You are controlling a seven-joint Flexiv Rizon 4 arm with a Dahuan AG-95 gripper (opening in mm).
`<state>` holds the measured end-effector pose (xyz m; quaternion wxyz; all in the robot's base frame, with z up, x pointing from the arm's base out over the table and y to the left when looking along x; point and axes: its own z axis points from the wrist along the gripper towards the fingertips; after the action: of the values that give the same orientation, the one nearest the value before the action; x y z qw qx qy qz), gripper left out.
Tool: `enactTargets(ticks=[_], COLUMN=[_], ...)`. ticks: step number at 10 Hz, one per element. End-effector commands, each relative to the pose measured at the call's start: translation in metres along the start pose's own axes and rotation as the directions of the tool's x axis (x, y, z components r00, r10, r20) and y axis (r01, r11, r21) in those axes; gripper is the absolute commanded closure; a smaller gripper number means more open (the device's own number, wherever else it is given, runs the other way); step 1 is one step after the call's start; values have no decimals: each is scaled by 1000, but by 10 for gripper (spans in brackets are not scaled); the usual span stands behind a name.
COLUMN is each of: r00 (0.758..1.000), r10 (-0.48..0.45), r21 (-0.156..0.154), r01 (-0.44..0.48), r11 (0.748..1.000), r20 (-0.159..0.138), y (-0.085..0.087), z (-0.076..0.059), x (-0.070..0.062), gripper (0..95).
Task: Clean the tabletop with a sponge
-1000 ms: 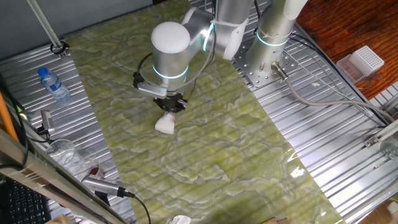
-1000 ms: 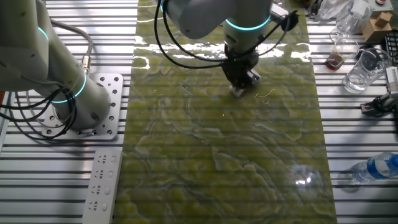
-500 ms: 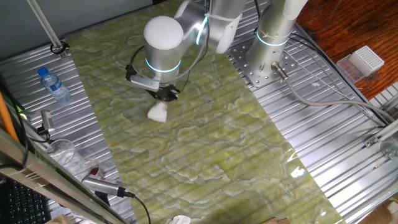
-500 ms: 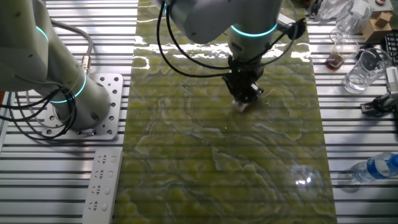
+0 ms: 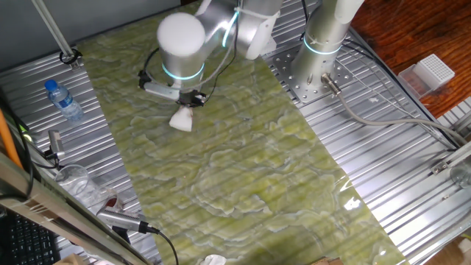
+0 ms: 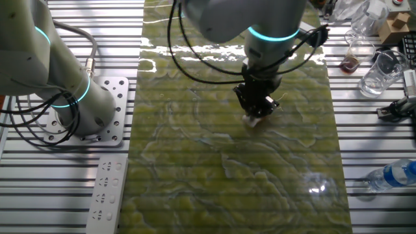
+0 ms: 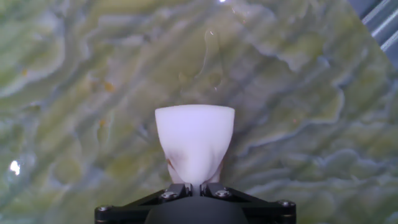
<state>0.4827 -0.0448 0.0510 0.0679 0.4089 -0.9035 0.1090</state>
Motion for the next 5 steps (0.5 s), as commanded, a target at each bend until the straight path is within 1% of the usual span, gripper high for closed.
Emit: enactTargets(ticks=[1,2,3,4,5], r00=[998,997,997,999,999], r10=[-19,-19,-11,7,32], r21=[30,35,35,35,24], r01=[21,22,14,-6,-32], r11=[999,999,999,999,999], r20=[-67,-78,-71,-42,11], y=[-3,-4,-5,-7,-9], z=[0,0,0,-1,-2], x=[6,7,7,6,5], gripper=[950,950,950,950,950])
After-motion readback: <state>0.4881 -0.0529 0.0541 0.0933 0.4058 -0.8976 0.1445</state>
